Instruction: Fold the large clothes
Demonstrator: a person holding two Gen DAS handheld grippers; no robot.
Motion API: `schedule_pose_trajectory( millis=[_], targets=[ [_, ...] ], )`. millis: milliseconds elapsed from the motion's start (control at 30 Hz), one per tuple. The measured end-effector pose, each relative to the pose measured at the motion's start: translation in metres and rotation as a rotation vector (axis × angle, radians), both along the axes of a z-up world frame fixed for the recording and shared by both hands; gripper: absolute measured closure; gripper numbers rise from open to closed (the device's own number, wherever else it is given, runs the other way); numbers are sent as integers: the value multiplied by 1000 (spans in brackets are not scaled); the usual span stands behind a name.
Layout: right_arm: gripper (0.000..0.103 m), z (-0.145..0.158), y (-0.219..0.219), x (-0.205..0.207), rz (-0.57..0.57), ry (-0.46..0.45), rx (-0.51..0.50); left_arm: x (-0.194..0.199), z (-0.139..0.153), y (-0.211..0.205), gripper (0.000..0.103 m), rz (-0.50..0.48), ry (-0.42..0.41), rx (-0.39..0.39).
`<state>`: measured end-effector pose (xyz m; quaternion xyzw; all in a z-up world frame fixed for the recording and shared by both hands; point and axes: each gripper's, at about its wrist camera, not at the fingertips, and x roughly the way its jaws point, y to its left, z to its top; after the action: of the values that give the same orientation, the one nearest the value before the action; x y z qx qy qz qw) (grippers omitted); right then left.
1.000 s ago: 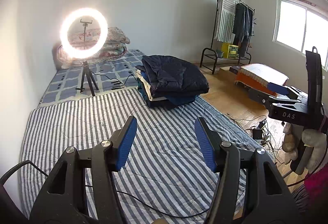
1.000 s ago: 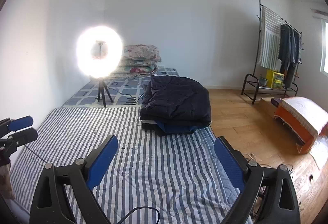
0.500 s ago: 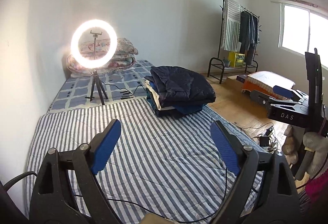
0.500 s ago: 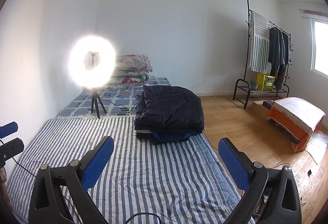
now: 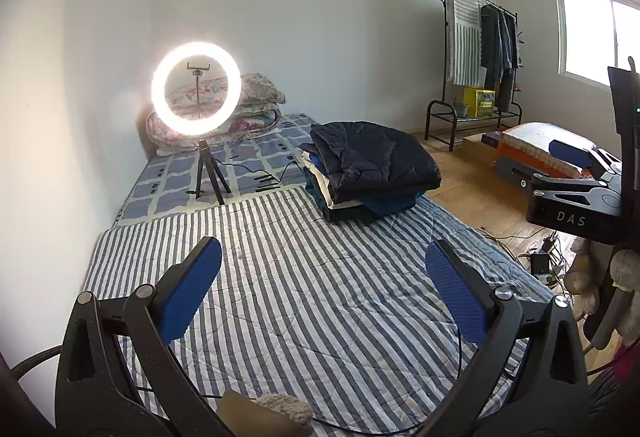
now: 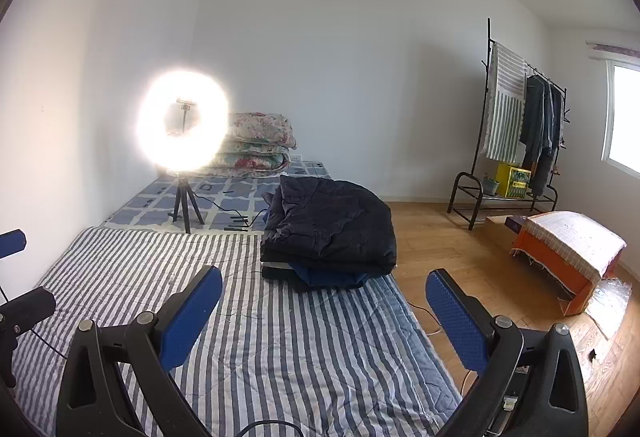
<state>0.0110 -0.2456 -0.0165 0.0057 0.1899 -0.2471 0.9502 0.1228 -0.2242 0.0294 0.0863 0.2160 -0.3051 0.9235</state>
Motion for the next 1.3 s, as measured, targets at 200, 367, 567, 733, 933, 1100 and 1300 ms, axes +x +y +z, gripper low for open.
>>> schedule_pose_trajectory(
  millis=[200, 367, 567, 733, 933, 1100, 1300],
  targets=[
    [0, -2, -3, 2, 0, 5, 3, -1, 0, 2, 0, 10, -1, 1],
    [0, -3, -5, 4, -1, 5, 12, 0, 0, 1, 0, 30, -17, 17],
    [0, -6, -2, 6, -4, 11, 7, -1, 1, 4, 0, 45, -28, 17],
    [0, -8, -1, 7, -5, 17, 7, -1, 0, 5, 0, 45, -28, 16],
    [0, -8, -2, 7, -1, 20, 9, 0, 0, 6, 0, 49, -30, 14],
    [0, -9, -1, 7, -1, 22, 6, 0, 0, 5, 0, 50, -31, 17],
    [0, -9, -1, 8, 1, 24, 7, 0, 0, 5, 0, 51, -30, 16]
  ],
)
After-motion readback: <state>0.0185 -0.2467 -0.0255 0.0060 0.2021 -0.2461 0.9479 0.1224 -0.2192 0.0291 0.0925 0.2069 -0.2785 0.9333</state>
